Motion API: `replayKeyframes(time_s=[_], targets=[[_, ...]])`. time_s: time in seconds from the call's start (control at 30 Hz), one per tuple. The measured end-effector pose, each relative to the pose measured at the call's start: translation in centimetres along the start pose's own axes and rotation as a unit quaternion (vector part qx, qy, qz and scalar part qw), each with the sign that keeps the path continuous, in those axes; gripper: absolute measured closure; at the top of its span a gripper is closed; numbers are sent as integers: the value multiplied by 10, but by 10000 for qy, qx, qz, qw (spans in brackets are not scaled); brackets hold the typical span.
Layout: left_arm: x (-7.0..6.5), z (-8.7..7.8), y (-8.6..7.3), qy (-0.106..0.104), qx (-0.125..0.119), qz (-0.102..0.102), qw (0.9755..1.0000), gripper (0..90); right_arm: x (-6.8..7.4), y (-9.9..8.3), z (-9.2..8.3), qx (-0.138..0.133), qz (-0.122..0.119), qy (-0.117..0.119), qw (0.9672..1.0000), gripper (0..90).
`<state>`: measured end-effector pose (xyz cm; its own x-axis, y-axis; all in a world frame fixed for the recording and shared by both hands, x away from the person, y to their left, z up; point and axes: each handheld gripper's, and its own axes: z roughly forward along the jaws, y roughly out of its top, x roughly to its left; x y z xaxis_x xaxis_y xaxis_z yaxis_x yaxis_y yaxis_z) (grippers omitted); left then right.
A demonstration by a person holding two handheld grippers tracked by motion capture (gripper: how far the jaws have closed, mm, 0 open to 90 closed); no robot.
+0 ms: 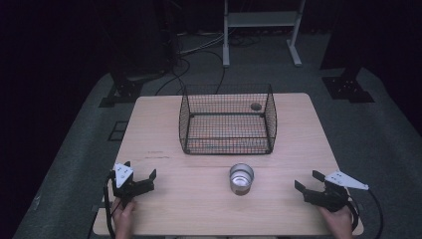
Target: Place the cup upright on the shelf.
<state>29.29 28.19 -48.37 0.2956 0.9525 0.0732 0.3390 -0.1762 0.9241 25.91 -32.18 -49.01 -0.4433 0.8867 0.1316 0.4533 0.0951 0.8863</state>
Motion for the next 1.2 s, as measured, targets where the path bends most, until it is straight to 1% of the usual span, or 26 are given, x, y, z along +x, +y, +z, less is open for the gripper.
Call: replayKeyframes(time_s=[0.23,0.33,0.4,0.43,0.57,0.63,0.77,0.8,0.87,0.97,1.2], targets=[[0,-1,0,-11,-8,10,10000,0,3,1,0,0,-39,20,10000,148],[-1,-1,0,-31,-12,16,10000,0,7,4,1,-10,-131,49,9999,144],[-1,-1,0,-32,-11,19,10000,0,9,5,1,-15,-135,64,9999,143],[-1,-1,0,-30,-5,26,10000,0,11,6,1,-21,-161,126,9998,141],[-1,-1,0,-34,-3,28,10000,0,16,7,2,-20,-254,177,9995,139],[-1,-1,0,-31,1,35,10000,0,20,9,2,-27,-353,223,9991,139],[-1,-1,0,-33,5,40,10000,0,23,10,2,-38,-392,278,9988,138],[-1,-1,0,-33,8,38,10000,0,26,11,2,-34,-457,315,9985,138],[-1,-1,0,-35,12,41,10000,0,28,12,2,-34,-489,346,9982,137],[-2,-1,0,-37,11,49,10000,0,29,13,3,-30,-509,374,9980,137],[-2,-1,0,-37,13,53,10000,0,38,15,5,1,-681,440,9967,136]])
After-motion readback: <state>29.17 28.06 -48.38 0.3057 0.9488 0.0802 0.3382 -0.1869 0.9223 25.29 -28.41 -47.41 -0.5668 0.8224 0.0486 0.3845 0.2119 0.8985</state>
